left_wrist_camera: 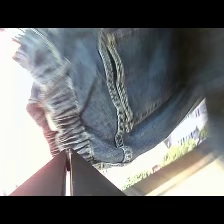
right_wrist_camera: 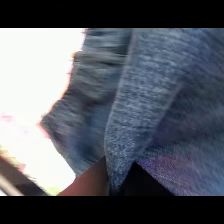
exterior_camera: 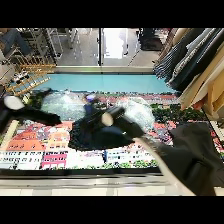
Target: Fold the clothes and pants, and hang the long-sleeved shirts on hangers.
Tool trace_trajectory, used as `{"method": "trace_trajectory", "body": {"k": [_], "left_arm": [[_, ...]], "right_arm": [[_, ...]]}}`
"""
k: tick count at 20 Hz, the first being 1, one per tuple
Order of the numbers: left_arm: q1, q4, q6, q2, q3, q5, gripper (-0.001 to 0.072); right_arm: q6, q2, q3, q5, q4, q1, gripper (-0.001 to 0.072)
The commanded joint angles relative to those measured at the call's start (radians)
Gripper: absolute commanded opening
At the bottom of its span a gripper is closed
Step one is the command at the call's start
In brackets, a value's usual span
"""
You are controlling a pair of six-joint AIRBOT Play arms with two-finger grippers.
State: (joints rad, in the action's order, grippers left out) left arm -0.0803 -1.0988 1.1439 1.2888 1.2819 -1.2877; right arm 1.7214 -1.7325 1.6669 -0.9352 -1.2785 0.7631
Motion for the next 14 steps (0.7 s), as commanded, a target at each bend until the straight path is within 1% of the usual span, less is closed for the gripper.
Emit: {"method": "trace_trajectory", "body": {"k": [1,2,4,5,6,8,9,10,11,12,14], "left_arm": [[-0.084,0.001,0.016,-0.124,0.008,-0.027,0.0019],[-0.084,0.005,0.016,-0.125,0.008,-0.026,0.0019],[-0.062,0.055,0.015,-0.105,0.003,-0.026,0.0019],[-0.04,0.085,-0.004,-0.083,0.001,-0.025,0.0019],[-0.013,0.109,-0.019,-0.056,-0.001,-0.018,0.0019],[0.066,0.16,-0.045,0.02,-0.002,-0.01,0.0018],[0.115,0.169,-0.053,0.068,-0.002,0.001,0.0019],[0.167,0.157,-0.052,0.118,-0.002,0.023,0.0018],[0.209,0.14,-0.051,0.167,-0.002,0.051,0.0018],[0.243,0.108,-0.05,0.215,-0.002,0.078,0.0017],[0.29,-0.027,0.01,0.307,-0.002,0.099,0.0017]], "right_arm": [[-0.147,-0.141,0.055,0.164,0.213,0.075,0.0361],[-0.164,-0.136,0.088,0.11,0.187,0.047,0.053],[-0.164,-0.085,0.144,-0.054,0.111,-0.065,0.0517],[-0.164,-0.045,0.143,-0.123,0.093,-0.14,0.0512],[-0.164,-0.003,0.132,-0.197,0.089,-0.231,0.0503],[-0.172,0.062,0.085,-0.34,0.098,-0.404,0.0511],[-0.184,0.086,0.045,-0.39,0.12,-0.477,0.0549],[-0.198,0.1,-0.01,-0.436,0.167,-0.546,0.0608],[-0.22,0.102,-0.066,-0.461,0.235,-0.599,0.0661],[-0.268,0.1,-0.137,-0.459,0.322,-0.642,0.0702],[-0.365,0.074,-0.244,-0.404,0.438,-0.678,0.0701]]}}
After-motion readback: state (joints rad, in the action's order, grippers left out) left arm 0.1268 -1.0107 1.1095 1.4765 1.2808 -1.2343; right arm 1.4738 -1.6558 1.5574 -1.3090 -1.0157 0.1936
